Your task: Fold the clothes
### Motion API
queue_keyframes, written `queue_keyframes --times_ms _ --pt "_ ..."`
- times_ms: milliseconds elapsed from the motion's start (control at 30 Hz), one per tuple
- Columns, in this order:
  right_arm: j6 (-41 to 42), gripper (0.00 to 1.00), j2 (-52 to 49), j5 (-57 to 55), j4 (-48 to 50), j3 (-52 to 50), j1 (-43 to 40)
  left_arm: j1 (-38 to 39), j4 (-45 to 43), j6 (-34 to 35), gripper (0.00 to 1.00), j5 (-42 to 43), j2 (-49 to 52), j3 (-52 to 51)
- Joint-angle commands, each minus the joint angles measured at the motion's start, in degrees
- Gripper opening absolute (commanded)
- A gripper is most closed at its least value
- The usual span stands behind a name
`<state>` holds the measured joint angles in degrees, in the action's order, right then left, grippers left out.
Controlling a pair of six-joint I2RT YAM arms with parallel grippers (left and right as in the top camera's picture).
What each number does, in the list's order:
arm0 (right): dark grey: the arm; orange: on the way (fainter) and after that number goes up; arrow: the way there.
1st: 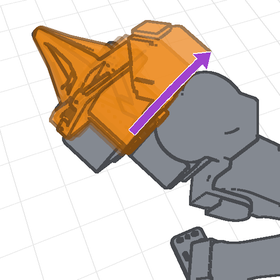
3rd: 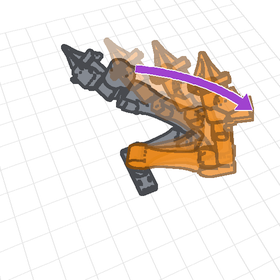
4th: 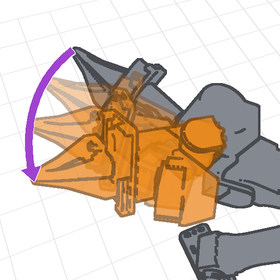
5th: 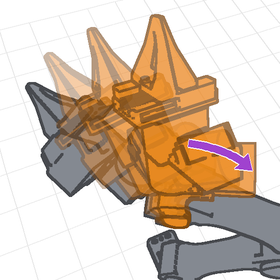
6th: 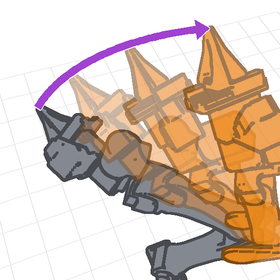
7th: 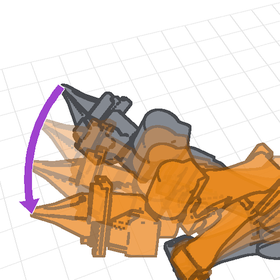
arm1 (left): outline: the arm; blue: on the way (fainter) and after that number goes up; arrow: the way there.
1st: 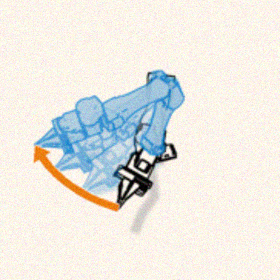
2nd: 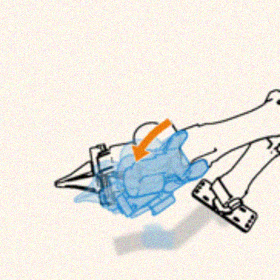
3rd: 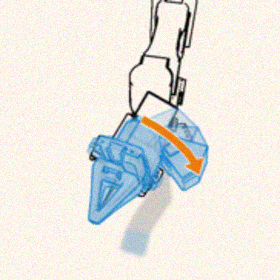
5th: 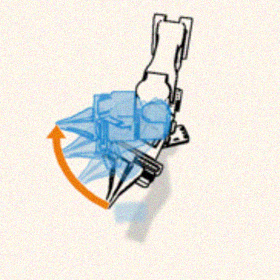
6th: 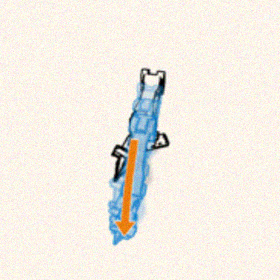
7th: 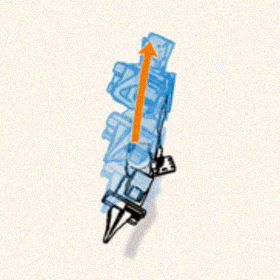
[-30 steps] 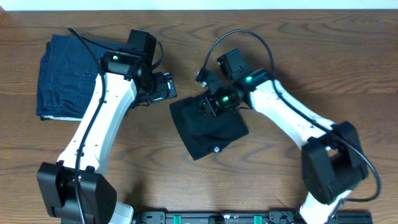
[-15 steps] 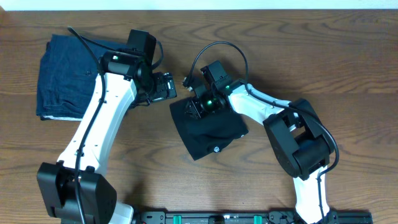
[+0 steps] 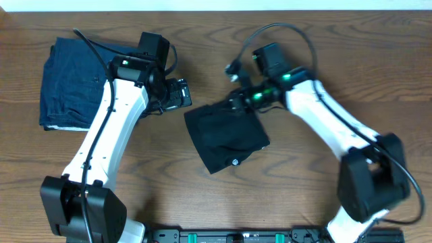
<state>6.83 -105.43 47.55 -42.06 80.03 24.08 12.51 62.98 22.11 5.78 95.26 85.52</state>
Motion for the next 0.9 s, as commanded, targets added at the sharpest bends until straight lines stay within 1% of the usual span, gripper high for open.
queue_keyframes --times_ms 0,100,267,400,500,633,733,867 --pt "-2.8 0.01 -0.5 -1.7 -5.0 -0.4 -0.1 -0.3 0.2 -0.1 0.98 -0.5 0.3 -0.5" --pt "-4.6 0.01 -0.7 -2.2 -7.7 -2.5 0.7 -0.3 0.2 -0.1 0.98 -0.5 0.3 -0.5" --pt "-3.8 0.01 -0.7 -5.6 -6.4 -8.5 1.9 -0.3 0.2 -0.1 0.98 -0.5 0.3 -0.5" --pt "-2.0 0.01 -0.7 -5.6 0.2 -15.1 1.9 -0.3 0.2 -0.1 0.98 -0.5 0.3 -0.5" --pt "3.5 0.01 -0.7 -5.6 7.3 -20.8 1.9 -0.3 0.2 -0.1 0.98 -0.5 0.3 -0.5" --pt "8.6 0.01 -0.7 -5.6 13.7 -26.2 1.9 -0.3 0.2 -0.1 0.98 -0.5 0.3 -0.5" --pt "10.2 0.01 -0.7 -5.7 15.3 -27.8 1.8 -0.3 0.2 -0.1 0.98 -0.5 0.3 -0.5" --pt "10.1 0.01 -0.1 -5.5 13.0 -25.5 1.2 -0.3 0.2 -0.1 0.98 -0.5 0.3 -0.5"
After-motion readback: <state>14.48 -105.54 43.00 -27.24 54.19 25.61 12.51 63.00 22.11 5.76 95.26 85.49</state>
